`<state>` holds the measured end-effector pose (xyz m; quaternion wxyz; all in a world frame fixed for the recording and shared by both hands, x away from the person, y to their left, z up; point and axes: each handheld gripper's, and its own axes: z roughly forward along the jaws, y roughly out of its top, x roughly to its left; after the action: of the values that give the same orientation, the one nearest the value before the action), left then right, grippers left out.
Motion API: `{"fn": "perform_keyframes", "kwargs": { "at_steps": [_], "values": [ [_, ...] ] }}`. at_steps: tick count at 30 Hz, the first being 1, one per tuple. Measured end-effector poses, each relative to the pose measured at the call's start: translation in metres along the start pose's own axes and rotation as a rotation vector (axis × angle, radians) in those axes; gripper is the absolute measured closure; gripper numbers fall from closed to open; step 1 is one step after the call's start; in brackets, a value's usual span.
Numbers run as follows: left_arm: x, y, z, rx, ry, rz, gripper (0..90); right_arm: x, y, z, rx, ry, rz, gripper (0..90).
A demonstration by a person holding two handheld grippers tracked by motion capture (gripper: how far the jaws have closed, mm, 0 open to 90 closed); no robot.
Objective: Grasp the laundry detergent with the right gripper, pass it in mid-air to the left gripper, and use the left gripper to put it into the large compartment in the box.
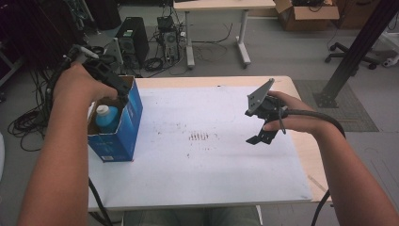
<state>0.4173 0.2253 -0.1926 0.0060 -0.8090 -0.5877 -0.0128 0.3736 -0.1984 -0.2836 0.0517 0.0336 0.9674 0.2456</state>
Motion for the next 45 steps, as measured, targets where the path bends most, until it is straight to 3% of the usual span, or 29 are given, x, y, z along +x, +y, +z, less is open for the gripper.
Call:
{"fn": "perform_keyframes", "kwargs": {
  "at_steps": [1, 7, 8, 9, 12, 14, 15, 16, 17, 20, 21, 22, 23, 28, 32, 33, 34, 37, 45],
  "values": [
    [0.000, 0.000, 0.000, 0.000, 0.000, 0.000, 0.2, 0.000, 0.000, 0.000, 0.000, 0.000, 0.000, 3.5],
    [-0.029, 0.012, -0.020, -0.058, -0.015, 0.153, 0.2, -0.003, 0.001, -0.006, 0.008, -0.011, 0.007, 3.5],
    [-0.029, 0.012, -0.020, -0.058, -0.015, 0.153, 0.2, -0.003, 0.000, -0.007, 0.005, -0.012, 0.008, 3.5],
    [-0.038, 0.015, -0.023, -0.060, -0.013, 0.197, 0.2, -0.003, 0.000, -0.008, 0.004, -0.012, 0.010, 3.5],
    [-0.053, 0.018, -0.028, -0.060, -0.014, 0.262, 0.2, -0.005, 0.000, -0.009, 0.007, -0.016, 0.012, 3.5],
    [-0.058, 0.019, -0.030, -0.062, -0.016, 0.284, 0.2, -0.005, 0.000, -0.010, 0.009, -0.016, 0.012, 3.5],
    [-0.068, 0.019, -0.032, -0.075, -0.026, 0.330, 0.3, -0.005, 0.000, -0.011, 0.013, -0.018, 0.013, 3.5],
    [-0.068, 0.019, -0.032, -0.075, -0.026, 0.330, 0.2, -0.005, -0.001, -0.011, 0.015, -0.019, 0.012, 3.5],
    [-0.079, 0.018, -0.033, -0.078, -0.022, 0.395, 0.2, -0.005, -0.001, -0.011, 0.016, -0.020, 0.012, 3.5],
    [-0.091, 0.018, -0.032, -0.075, -0.023, 0.451, 0.2, -0.006, -0.002, -0.013, 0.029, -0.019, 0.017, 3.5],
    [-0.103, 0.017, -0.030, -0.070, -0.008, 0.518, 0.2, -0.006, -0.002, -0.013, 0.032, -0.020, 0.017, 3.5],
    [-0.103, 0.017, -0.030, -0.070, -0.008, 0.518, 0.2, -0.006, -0.002, -0.013, 0.032, -0.020, 0.017, 3.5],
    [-0.113, 0.016, -0.029, -0.059, -0.002, 0.581, 0.2, -0.006, -0.003, -0.014, 0.038, -0.020, 0.017, 3.5],
    [-0.132, 0.013, -0.026, -0.020, 0.005, 0.722, 0.2, -0.005, -0.002, -0.016, 0.046, -0.017, 0.017, 3.5],
    [-0.140, 0.010, -0.022, -0.004, 0.014, 0.798, 0.2, -0.005, -0.001, -0.015, 0.059, -0.004, 0.008, 3.5],
    [-0.140, 0.010, -0.022, -0.004, 0.014, 0.798, 0.2, -0.005, -0.001, -0.014, 0.063, 0.002, 0.004, 3.5],
    [-0.142, 0.008, -0.018, 0.006, 0.017, 0.833, 0.2, -0.005, -0.001, -0.013, 0.068, 0.007, 0.004, 3.5],
    [-0.145, 0.006, -0.011, 0.023, 0.021, 0.885, 0.3, -0.006, -0.001, -0.010, 0.103, 0.015, 0.004, 3.5],
    [-0.145, 0.008, 0.014, 0.074, 0.024, 0.929, 0.4, -0.010, -0.003, -0.001, 0.221, 0.031, 0.003, 3.9]
  ]
}}
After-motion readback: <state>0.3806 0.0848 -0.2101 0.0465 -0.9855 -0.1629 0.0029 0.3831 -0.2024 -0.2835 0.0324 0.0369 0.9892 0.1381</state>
